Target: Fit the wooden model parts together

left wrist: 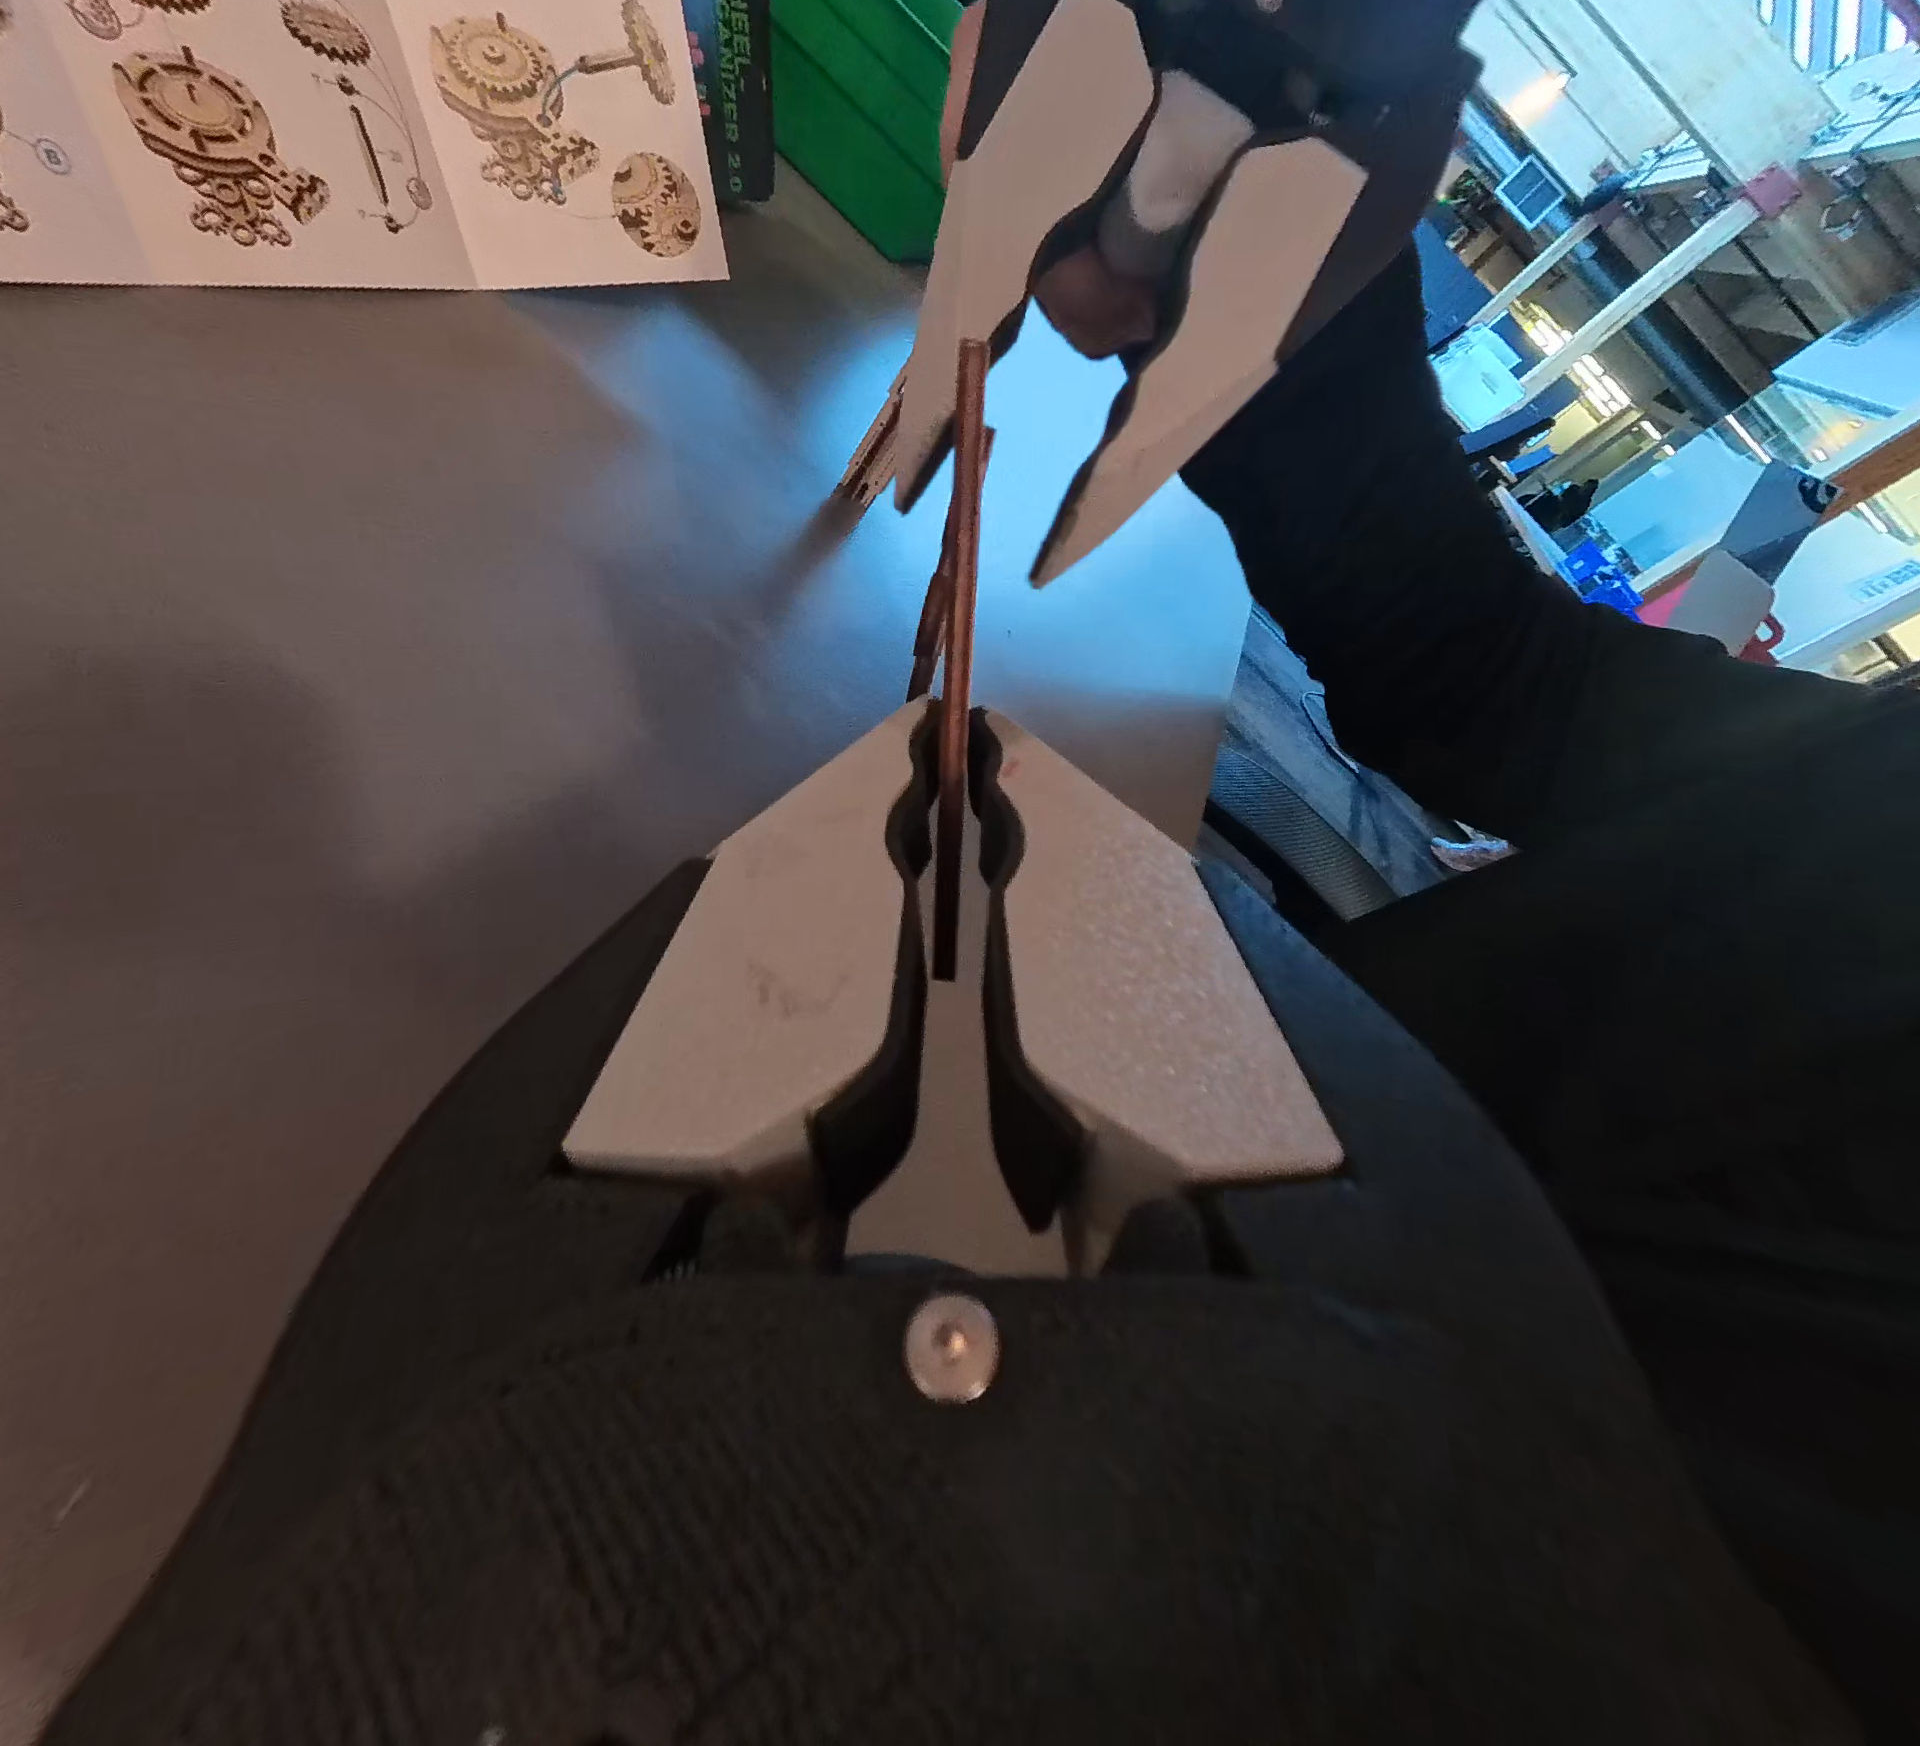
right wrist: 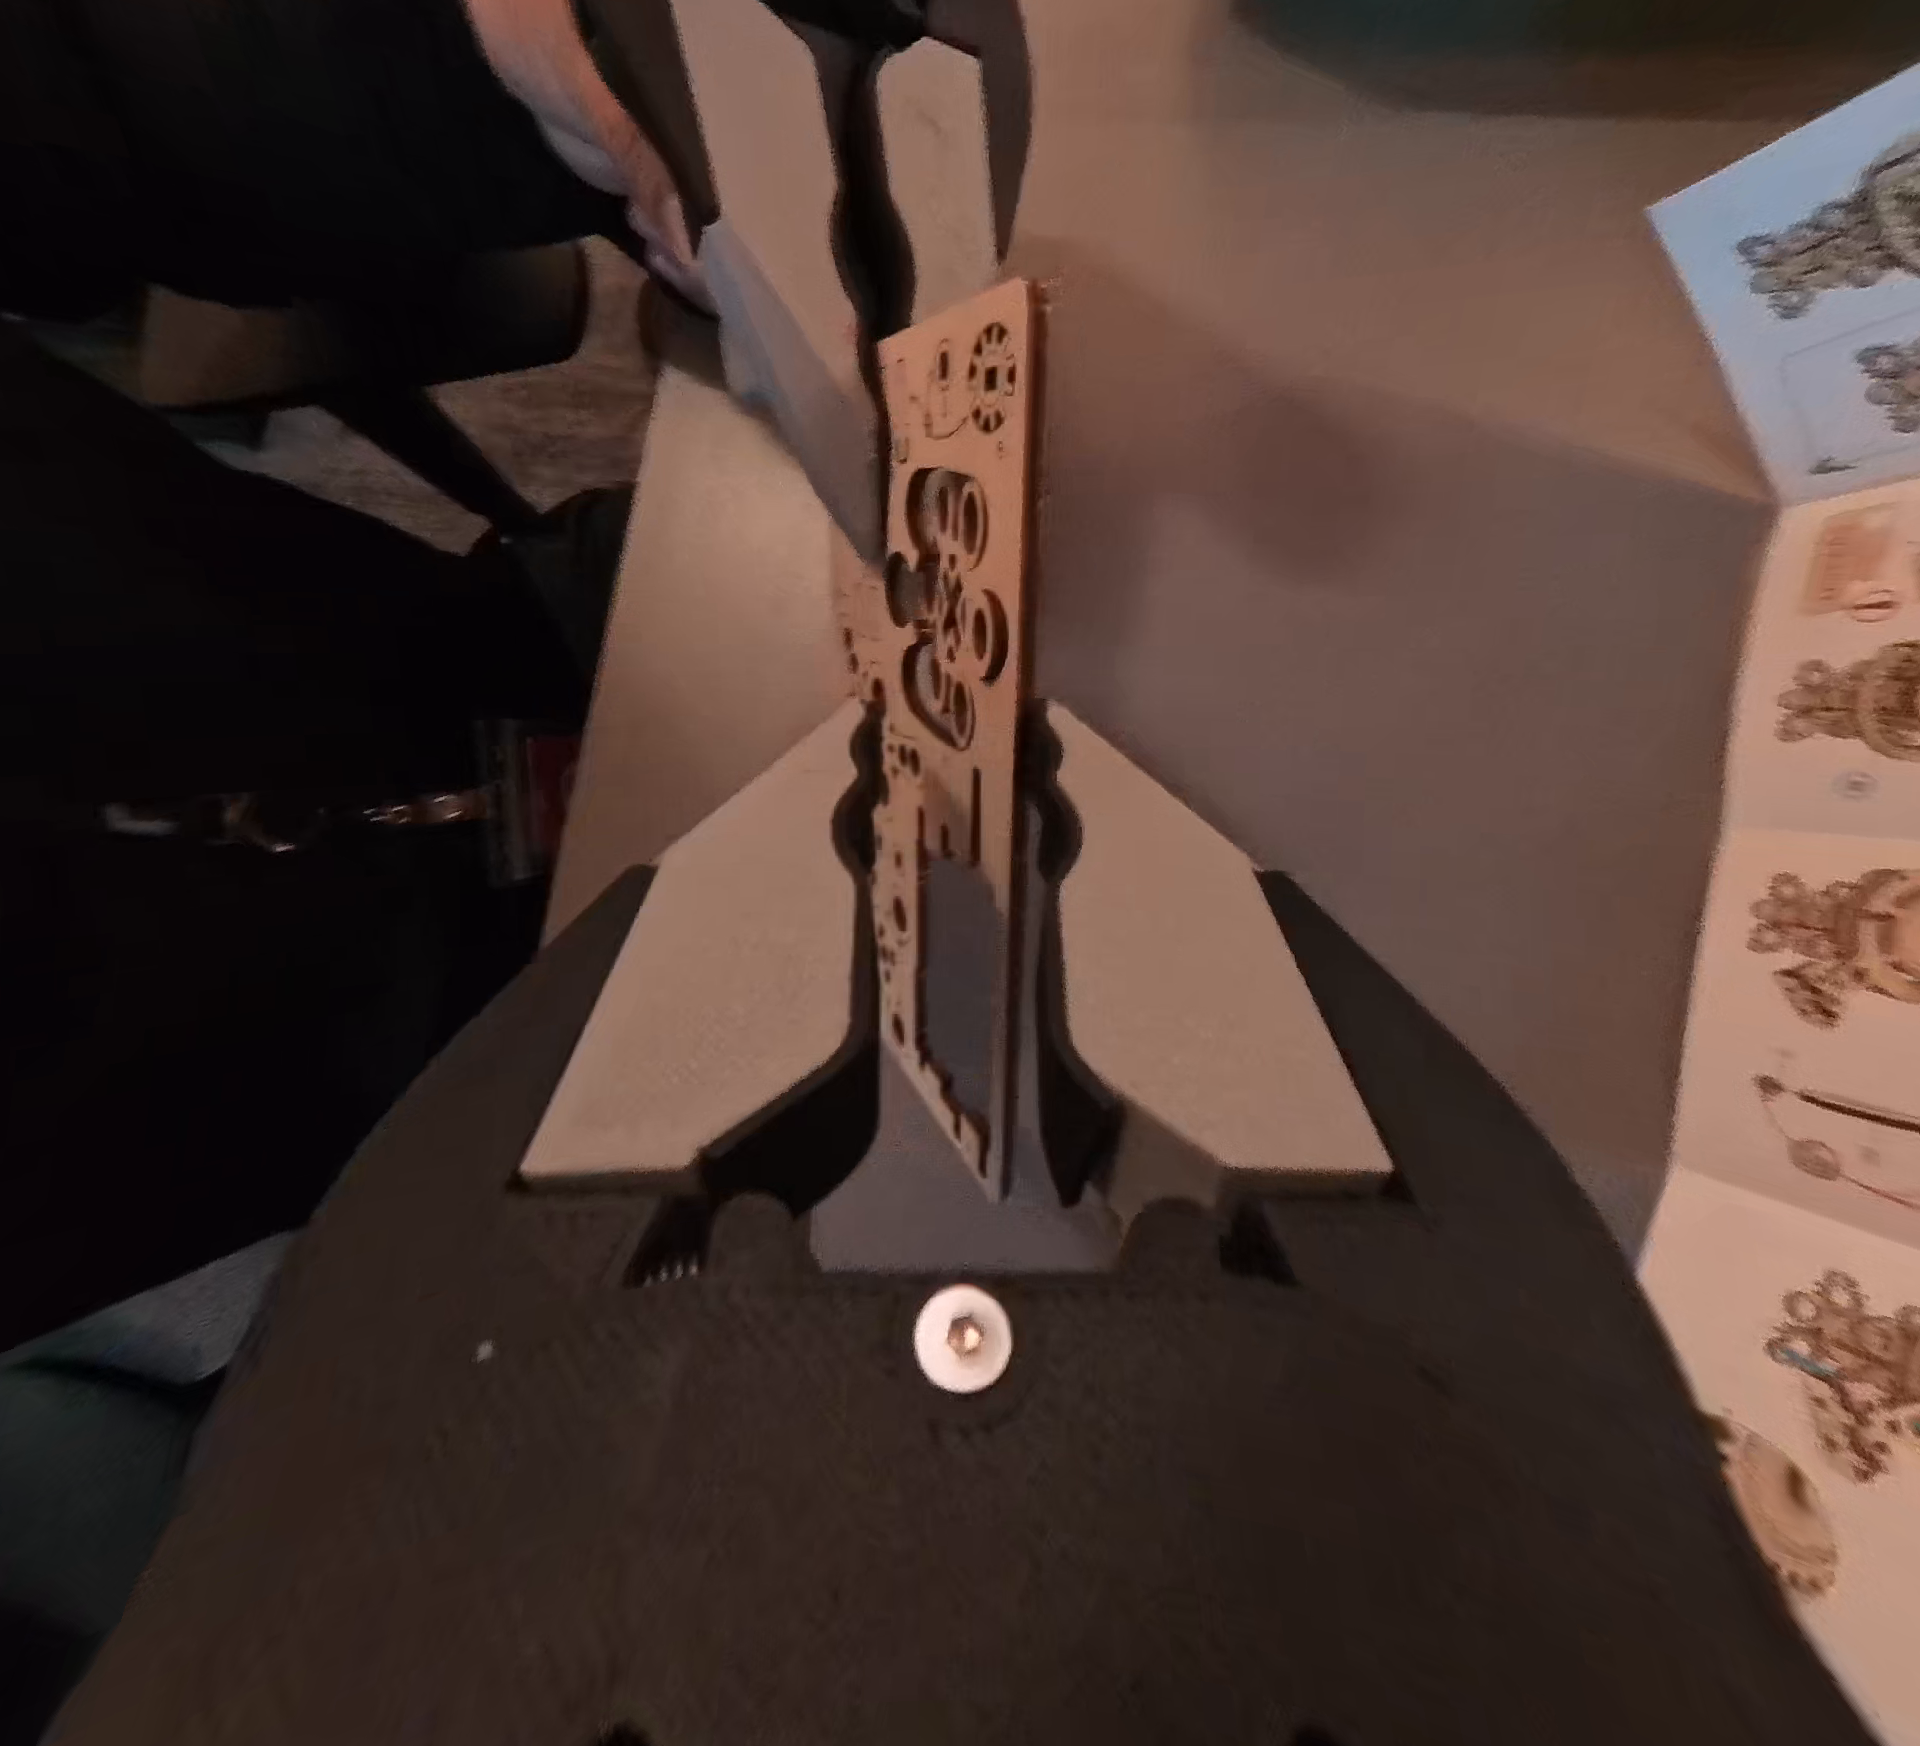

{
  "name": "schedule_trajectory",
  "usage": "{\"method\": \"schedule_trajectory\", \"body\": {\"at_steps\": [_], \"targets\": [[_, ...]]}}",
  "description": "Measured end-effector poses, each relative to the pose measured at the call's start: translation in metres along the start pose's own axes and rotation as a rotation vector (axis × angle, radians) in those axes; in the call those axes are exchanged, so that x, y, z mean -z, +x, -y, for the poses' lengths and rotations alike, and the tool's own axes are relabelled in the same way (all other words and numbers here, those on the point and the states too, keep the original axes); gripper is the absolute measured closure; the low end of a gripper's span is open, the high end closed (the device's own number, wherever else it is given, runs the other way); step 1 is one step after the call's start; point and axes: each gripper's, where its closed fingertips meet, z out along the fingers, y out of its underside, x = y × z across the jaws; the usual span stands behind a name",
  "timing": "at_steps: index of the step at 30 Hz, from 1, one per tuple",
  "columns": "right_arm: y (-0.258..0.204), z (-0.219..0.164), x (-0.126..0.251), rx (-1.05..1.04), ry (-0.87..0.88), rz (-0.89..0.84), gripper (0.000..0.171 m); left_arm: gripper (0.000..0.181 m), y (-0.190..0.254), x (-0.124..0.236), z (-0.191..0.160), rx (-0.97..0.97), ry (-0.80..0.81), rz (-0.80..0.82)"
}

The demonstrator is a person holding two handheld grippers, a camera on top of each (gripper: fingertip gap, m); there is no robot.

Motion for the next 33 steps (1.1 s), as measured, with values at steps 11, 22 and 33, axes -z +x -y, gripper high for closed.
{"method": "schedule_trajectory", "body": {"at_steps": [11, 22, 33], "targets": [[0.014, 0.007, -0.002, -0.049, 0.061, -0.104, 0.160, 0.180, -0.001, -0.001, -0.001, 0.010, 0.000, 0.012], [0.022, 0.007, -0.002, 0.063, 0.097, -0.375, 0.154, 0.180, -0.004, -0.003, -0.003, 0.028, 0.000, 0.022], [0.028, 0.008, -0.007, 0.079, 0.066, -0.469, 0.152, 0.180, -0.006, -0.004, -0.007, 0.044, -0.006, 0.025]]}}
